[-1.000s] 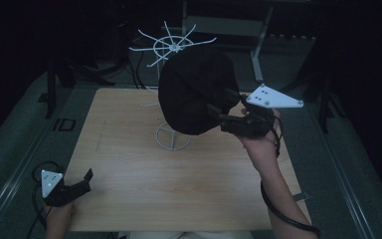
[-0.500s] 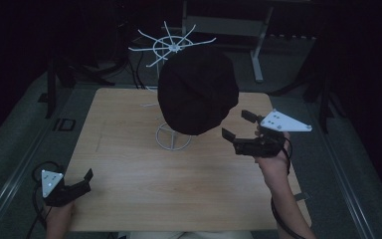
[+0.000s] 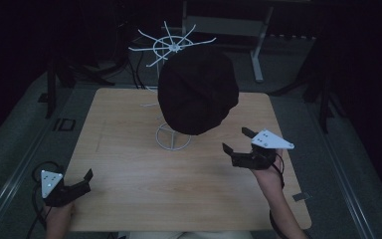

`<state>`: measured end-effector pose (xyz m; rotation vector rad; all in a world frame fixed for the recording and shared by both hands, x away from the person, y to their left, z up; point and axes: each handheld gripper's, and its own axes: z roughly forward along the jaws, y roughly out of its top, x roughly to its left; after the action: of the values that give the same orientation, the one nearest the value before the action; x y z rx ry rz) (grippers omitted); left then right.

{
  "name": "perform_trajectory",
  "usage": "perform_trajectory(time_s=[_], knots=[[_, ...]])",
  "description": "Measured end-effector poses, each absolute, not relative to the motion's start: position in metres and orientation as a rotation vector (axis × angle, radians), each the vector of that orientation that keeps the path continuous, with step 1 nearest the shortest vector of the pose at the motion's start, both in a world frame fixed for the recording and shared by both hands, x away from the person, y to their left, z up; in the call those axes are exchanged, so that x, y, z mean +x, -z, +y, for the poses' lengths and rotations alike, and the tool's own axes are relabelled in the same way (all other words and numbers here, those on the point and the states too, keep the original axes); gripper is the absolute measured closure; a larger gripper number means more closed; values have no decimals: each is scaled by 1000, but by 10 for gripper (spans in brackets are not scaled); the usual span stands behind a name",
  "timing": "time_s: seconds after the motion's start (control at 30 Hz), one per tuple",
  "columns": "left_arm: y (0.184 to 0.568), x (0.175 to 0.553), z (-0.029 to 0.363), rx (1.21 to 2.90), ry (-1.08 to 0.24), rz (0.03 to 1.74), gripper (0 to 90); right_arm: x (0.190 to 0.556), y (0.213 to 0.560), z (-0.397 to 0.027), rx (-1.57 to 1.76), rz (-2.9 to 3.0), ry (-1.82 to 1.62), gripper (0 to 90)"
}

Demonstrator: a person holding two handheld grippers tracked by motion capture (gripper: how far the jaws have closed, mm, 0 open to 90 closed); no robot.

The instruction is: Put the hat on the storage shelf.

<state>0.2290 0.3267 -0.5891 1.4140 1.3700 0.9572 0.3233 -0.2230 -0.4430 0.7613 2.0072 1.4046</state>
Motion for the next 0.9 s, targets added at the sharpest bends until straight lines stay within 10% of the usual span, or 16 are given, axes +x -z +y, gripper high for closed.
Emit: perform_trajectory(time_s=[0.9], knots=[[589, 229, 327, 1411, -957, 1373, 14, 321, 546, -292, 1060, 1973, -1199, 140]])
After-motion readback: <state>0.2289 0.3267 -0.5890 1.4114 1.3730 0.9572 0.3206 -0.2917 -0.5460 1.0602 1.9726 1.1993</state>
